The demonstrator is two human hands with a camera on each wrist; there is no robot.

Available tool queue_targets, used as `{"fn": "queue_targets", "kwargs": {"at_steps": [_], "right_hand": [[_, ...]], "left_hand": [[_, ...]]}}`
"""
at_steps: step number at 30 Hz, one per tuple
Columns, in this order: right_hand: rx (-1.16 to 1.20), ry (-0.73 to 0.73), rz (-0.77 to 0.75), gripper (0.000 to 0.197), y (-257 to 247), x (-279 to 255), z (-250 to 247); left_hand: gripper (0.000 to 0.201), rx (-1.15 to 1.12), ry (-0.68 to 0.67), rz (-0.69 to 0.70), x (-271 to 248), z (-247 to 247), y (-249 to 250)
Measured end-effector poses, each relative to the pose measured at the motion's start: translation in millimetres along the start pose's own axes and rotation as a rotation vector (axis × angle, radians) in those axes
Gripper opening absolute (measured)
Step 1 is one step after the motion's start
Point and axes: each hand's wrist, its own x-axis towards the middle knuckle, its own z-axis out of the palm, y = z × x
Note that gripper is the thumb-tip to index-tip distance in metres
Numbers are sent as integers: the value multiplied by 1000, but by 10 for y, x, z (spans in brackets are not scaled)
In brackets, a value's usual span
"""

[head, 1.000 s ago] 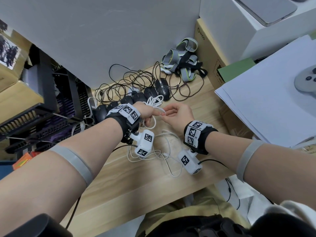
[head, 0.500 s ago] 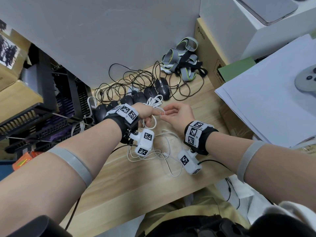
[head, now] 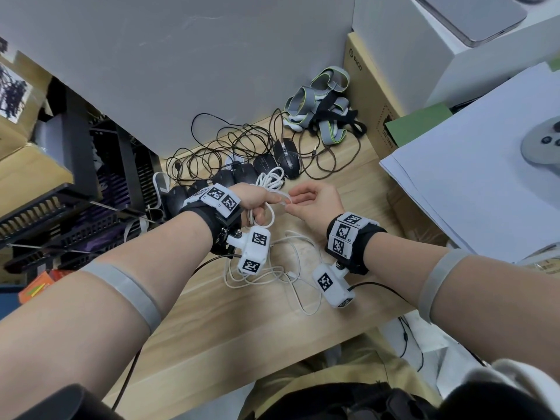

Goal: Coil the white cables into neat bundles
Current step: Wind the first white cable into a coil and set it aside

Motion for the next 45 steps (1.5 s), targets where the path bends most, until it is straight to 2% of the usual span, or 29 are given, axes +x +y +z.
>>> {"fn": "queue_targets", "kwargs": {"at_steps": [6, 10, 14, 17, 20, 26, 32, 41, 45], "right_hand": [[52, 14, 47, 28, 16, 9, -3], [150, 28, 90, 27, 17, 0, -5], [257, 28, 139, 29, -1, 15, -1], [298, 27, 155, 29, 3, 21, 5], [358, 11, 186, 29, -23, 9, 6], [353, -7, 218, 28, -43, 16, -18], [533, -55, 249, 26, -32, -11, -43], [444, -38, 224, 26, -18, 4, 10], [354, 9, 163, 22, -24, 13, 26]], "left_hand": [[44, -36, -45, -29, 17, -13, 12], [55, -25, -105, -41, 19, -10, 27], [32, -24, -150, -34, 21, -30, 25], [32, -29, -165, -32, 29, -46, 20], [42, 33, -167, -27, 15, -45, 29], [38, 2, -244, -40, -62, -46, 39], [29, -111, -267, -55, -150, -24, 67], [26, -267, -235, -69, -265, 89, 109], [24, -354, -201, -47, -298, 127, 127]]}}
